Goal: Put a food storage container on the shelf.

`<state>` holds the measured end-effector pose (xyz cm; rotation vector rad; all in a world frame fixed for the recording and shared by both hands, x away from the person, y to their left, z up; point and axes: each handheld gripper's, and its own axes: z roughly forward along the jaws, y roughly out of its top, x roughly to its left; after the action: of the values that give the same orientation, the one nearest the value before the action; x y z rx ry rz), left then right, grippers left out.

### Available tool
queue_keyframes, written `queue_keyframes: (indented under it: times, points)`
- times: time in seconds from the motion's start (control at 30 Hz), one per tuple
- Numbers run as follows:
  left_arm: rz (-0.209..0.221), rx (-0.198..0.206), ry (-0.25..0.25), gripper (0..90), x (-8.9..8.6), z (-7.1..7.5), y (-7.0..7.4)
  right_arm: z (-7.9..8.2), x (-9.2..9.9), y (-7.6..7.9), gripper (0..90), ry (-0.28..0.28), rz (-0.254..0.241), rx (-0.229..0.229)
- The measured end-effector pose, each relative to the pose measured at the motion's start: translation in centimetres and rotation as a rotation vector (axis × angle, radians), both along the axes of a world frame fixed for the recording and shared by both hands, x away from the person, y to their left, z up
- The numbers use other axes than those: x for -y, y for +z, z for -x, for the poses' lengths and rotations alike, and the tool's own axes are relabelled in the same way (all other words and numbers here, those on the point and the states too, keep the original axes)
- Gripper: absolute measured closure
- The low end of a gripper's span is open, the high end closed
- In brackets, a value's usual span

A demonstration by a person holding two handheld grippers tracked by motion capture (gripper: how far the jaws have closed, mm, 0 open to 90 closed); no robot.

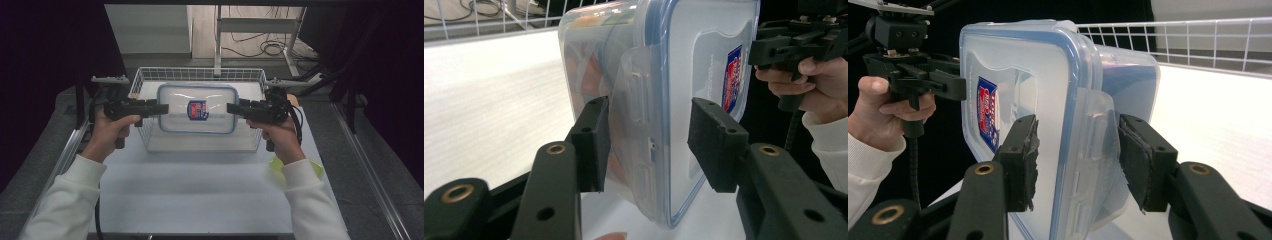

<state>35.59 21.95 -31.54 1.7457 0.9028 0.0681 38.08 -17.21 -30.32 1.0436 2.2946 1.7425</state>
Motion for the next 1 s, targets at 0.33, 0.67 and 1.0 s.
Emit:
queue_keyframes:
  times: [0.33, 0.67, 1.0]
  points:
    - [0.000, -0.006, -0.005, 52.3, 0.3, -1.8, 0.5, -1.5, 0.2, 0.7, 51.0, -0.014, 0.006, -0.004]
    - [0.006, -0.036, -0.001, 52.2, 0.3, -4.2, 0.7, -3.8, 0.1, 1.1, 50.6, -0.022, 0.010, -0.038]
    - [0.024, -0.072, 0.028, 52.1, -0.1, -5.8, 0.2, -6.5, -0.5, 1.3, 49.8, -0.025, 0.018, -0.087]
